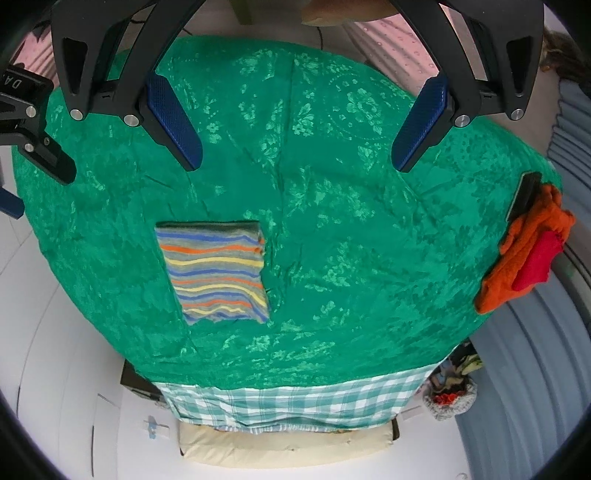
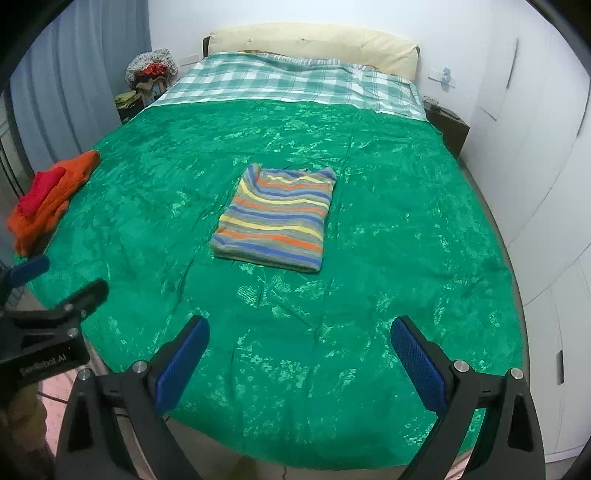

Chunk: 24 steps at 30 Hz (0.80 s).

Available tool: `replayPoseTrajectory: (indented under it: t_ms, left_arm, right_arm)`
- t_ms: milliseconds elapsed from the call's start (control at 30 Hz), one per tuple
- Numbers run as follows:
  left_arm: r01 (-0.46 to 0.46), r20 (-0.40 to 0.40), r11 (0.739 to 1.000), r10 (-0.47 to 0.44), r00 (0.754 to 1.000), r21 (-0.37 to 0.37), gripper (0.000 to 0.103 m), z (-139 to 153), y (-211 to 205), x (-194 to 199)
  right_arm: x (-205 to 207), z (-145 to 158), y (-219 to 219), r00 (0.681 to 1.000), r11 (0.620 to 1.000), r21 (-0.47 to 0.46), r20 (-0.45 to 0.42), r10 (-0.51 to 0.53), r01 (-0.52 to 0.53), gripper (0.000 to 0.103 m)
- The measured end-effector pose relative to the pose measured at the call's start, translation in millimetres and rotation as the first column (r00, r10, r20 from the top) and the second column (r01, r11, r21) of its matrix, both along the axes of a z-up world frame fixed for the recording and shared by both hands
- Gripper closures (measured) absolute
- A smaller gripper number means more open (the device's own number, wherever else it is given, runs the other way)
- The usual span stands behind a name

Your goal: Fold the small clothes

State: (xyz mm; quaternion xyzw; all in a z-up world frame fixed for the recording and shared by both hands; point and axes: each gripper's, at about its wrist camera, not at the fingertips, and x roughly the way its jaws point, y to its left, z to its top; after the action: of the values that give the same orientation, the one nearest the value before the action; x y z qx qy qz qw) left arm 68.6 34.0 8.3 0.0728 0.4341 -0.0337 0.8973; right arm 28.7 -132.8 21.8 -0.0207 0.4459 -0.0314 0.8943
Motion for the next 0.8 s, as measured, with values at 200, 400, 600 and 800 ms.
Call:
replayPoseTrajectory:
  t_ms: [200, 400, 600, 800]
  left_arm:
    - [0.008, 0.003, 1.000, -0.008, 1.000, -0.030, 0.000, 4, 0, -1]
    - [0.008, 0.006, 0.999, -0.008, 1.000, -0.034, 0.000, 8, 0, -1]
    - [0.001, 0.025, 1.000, 0.000, 1.000, -0.021, 0.000, 13, -1, -2]
    - [-0.015, 0.000, 1.000, 0.015, 1.000, -0.018, 0.000, 4, 0, 4]
  right_arm:
    - [-2, 3, 1, 0.999, 0.999, 0.027, 0.020, 0.024, -0.025, 0.001]
    - [-1, 8, -1, 0.999, 0.999, 0.030, 0.033, 0.021, -0.022, 0.000]
    - [2, 11, -1, 0.999, 0.999, 0.028, 0.043, 0.016, -0.018, 0.000]
    - [3, 14, 3, 0.998, 1.000, -0.026, 0.055, 0.008, -0.006, 0.000]
